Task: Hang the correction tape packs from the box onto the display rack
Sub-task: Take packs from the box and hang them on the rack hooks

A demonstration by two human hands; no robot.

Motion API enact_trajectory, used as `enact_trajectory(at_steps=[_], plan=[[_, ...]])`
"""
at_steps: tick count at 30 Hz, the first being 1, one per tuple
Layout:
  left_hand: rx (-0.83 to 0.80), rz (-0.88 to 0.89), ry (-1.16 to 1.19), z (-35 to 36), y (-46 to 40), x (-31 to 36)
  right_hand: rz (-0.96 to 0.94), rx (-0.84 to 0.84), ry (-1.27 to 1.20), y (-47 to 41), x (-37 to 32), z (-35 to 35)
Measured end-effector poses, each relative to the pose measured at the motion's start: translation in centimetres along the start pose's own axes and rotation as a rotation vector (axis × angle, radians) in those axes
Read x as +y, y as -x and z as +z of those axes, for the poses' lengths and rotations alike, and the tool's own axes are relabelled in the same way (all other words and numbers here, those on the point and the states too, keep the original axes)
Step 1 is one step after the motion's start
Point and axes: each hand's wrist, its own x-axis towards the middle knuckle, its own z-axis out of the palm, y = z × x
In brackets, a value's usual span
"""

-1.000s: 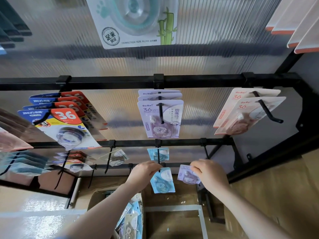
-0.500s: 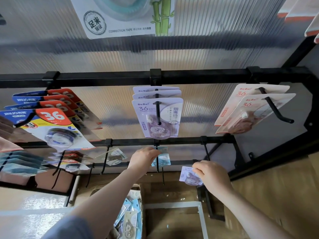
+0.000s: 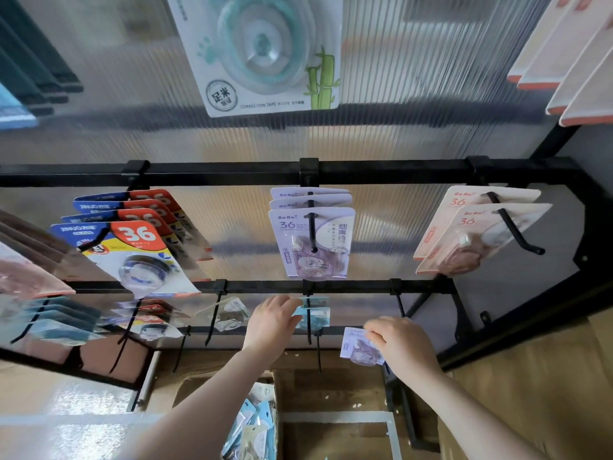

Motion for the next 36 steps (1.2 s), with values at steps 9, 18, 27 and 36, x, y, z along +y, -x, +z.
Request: enact_trajectory(at_steps=[9, 18, 27, 36], plan=[[0.050, -0.011, 0.054, -4.8, 3.1, -0.2, -0.060, 0.082, -0.032, -1.0, -2.0, -2.0], [0.160, -0.029, 0.103, -9.5, 5.4, 0.0, -0.082, 0.202, -0.070, -2.2, -5.0, -4.9], [0.245, -0.073, 0.155, -13.9, 6.4, 0.3, -0.199, 0.397, -0.193, -2.8, -7.9, -9.1], [0.254, -0.069, 0.196, -16.3, 6.8, 0.5, -0.320, 0.589, -0.235, -3.0, -11.1, -13.0]])
